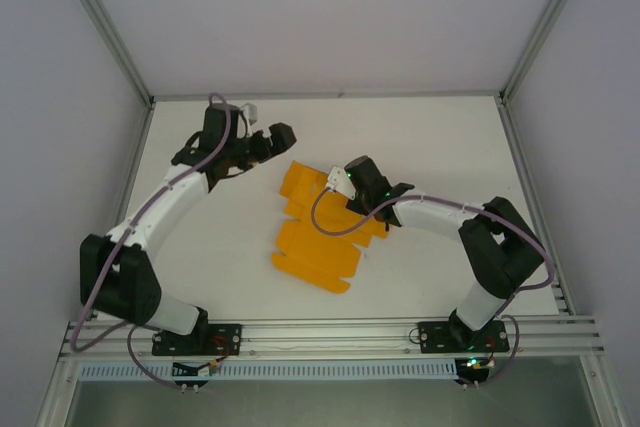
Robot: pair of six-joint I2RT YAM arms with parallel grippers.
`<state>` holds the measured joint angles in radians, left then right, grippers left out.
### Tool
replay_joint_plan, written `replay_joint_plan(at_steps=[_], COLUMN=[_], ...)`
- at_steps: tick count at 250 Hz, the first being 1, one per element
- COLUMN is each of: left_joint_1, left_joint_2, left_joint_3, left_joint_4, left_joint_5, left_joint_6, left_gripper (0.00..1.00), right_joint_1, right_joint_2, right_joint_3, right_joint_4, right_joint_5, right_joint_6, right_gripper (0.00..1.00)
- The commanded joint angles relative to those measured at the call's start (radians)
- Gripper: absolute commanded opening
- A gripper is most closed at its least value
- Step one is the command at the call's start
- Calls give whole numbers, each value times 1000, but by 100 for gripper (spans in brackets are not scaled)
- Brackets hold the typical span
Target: Assemble paper box
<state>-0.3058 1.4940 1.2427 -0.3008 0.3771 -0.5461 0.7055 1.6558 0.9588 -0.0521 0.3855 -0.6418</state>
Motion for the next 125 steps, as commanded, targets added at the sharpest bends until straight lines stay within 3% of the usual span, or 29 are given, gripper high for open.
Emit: replay_joint_plan(at_steps=[1, 90, 125], left_joint_1=[-34, -125, -137], left_joint_2=[73, 281, 314], left_joint_3=[80, 283, 297], left_joint_4=[-21, -211, -241], left_joint_5=[94, 30, 79], left_joint_6=[3, 102, 113], left_gripper=[100, 99, 90], right_joint_1=[27, 39, 40], right_joint_2=[-36, -45, -38], right_joint_3=[-14, -4, 2], right_joint_4=[34, 32, 40], right_joint_5=[4, 19, 50], right_joint_6=[-2, 34, 50], right_gripper=[0, 0, 0])
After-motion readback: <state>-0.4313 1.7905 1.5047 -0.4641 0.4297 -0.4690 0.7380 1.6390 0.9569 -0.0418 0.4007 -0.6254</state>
